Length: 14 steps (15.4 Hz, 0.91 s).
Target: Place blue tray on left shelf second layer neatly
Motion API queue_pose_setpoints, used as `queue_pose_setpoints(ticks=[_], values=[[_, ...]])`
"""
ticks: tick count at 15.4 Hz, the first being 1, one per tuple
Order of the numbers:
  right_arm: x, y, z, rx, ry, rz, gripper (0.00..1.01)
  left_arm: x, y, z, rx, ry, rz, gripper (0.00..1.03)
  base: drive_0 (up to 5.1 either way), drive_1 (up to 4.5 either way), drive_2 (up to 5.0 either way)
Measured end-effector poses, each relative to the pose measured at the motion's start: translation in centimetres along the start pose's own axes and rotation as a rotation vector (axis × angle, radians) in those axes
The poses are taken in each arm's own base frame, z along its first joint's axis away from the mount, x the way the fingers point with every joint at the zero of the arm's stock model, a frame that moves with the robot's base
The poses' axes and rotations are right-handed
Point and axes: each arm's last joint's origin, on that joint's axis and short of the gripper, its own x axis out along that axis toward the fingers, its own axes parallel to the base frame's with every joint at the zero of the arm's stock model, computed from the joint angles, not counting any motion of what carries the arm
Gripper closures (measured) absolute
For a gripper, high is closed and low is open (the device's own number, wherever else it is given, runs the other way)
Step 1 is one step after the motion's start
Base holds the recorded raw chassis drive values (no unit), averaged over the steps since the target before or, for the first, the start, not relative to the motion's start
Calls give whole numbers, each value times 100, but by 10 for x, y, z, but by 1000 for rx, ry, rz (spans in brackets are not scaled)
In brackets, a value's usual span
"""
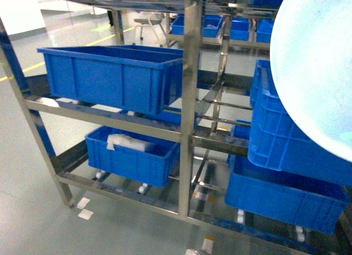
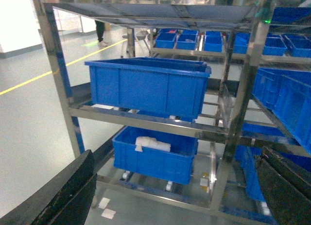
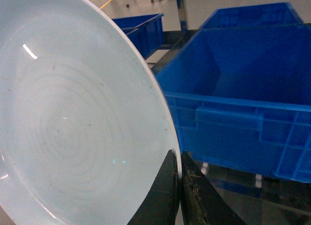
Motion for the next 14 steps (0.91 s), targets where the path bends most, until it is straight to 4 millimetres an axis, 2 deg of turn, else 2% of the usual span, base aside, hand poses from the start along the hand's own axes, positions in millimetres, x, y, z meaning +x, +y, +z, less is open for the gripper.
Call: queue_pose_setpoints(ticks=[5, 8, 14], values=[[0, 0, 0, -1, -5, 0, 99, 0, 0, 0, 0, 1, -2, 5, -163, -163, -163], [0, -1, 1, 0, -8, -8, 99, 0, 0, 0, 0, 2, -4, 5, -29, -29, -29], [0, -1, 1, 0, -8, -5, 99, 0, 0, 0, 0, 2, -3, 5, -5, 424, -434]])
